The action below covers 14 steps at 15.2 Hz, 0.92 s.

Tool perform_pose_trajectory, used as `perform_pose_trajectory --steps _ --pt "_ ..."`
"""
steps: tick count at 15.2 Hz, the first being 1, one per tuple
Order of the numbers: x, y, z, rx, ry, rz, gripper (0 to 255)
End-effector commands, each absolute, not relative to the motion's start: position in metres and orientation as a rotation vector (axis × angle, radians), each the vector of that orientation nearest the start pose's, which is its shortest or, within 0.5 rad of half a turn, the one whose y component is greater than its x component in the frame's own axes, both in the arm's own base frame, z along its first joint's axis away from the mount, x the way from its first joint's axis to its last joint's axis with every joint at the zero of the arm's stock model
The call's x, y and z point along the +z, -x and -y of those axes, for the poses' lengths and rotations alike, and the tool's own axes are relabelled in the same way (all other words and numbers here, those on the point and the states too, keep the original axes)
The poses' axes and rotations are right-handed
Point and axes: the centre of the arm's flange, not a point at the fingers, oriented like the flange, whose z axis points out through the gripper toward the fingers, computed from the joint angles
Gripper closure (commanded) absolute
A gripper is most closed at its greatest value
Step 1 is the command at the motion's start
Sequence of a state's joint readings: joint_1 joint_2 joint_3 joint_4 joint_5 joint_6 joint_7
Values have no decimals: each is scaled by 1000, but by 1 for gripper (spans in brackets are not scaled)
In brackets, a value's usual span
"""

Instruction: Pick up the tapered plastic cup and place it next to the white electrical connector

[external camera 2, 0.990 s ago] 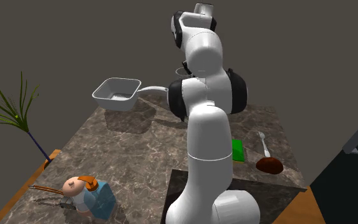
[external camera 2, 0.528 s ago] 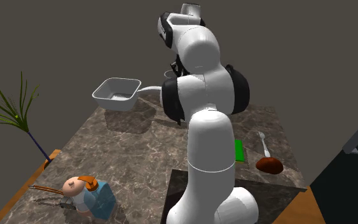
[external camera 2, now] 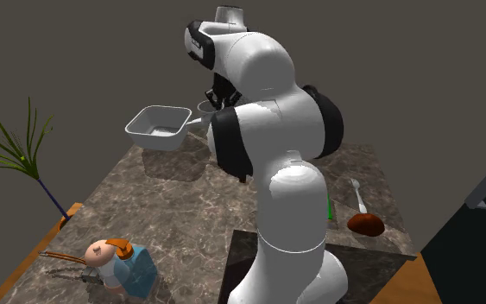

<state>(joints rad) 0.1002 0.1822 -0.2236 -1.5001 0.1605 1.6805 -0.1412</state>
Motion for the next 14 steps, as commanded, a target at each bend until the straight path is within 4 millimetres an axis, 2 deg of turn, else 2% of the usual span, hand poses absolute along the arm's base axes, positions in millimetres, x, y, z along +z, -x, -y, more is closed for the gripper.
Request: perform_pose_trajectory --steps 1,14 --pt "562 -607 23 -28 3024 4 255" --pt "563 -572 -145 -28 3024 4 255"
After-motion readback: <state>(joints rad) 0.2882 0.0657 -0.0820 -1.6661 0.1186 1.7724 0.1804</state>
